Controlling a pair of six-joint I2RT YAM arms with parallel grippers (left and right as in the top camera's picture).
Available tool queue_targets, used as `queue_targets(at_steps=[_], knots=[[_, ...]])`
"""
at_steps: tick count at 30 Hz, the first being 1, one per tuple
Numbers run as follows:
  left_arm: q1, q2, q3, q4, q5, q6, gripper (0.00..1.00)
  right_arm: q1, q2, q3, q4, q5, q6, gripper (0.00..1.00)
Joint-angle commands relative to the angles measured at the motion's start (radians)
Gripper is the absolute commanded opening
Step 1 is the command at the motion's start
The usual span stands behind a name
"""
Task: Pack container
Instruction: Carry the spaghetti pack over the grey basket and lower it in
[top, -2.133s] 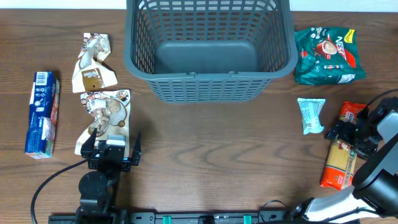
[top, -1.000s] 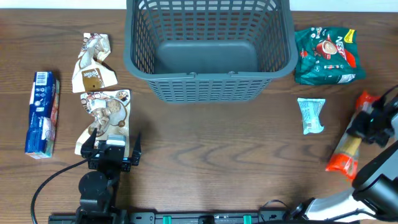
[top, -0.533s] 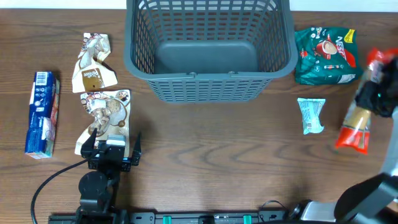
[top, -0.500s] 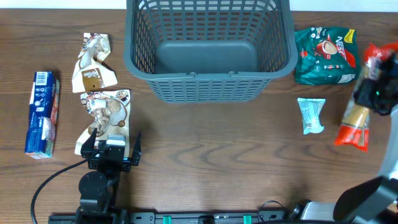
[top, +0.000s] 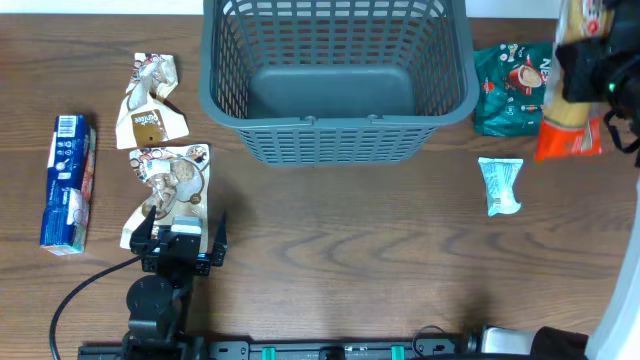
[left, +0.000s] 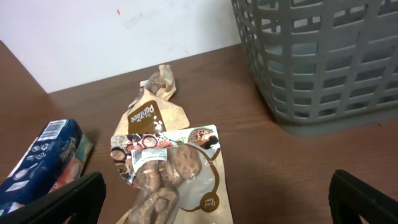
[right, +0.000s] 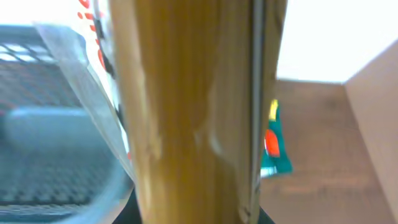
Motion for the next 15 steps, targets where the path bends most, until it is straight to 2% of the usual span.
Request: queue_targets(at_steps=[1, 7, 15], knots=[[0.004, -0.006, -0.024, -0.007, 0.01, 0.017, 0.99, 0.058, 0.0, 0.101, 0.005, -0.012, -0.014, 0.01], [0.004, -0.006, -0.024, -0.007, 0.01, 0.017, 0.99, 0.195, 0.113, 0.208, -0.026, -0.012, -0.049, 0.01], [0.004, -0.006, -0.024, -0.007, 0.01, 0.017, 0.99, 0.393, 0.246, 0.322, -0.001, -0.007, -0.23, 0.01]])
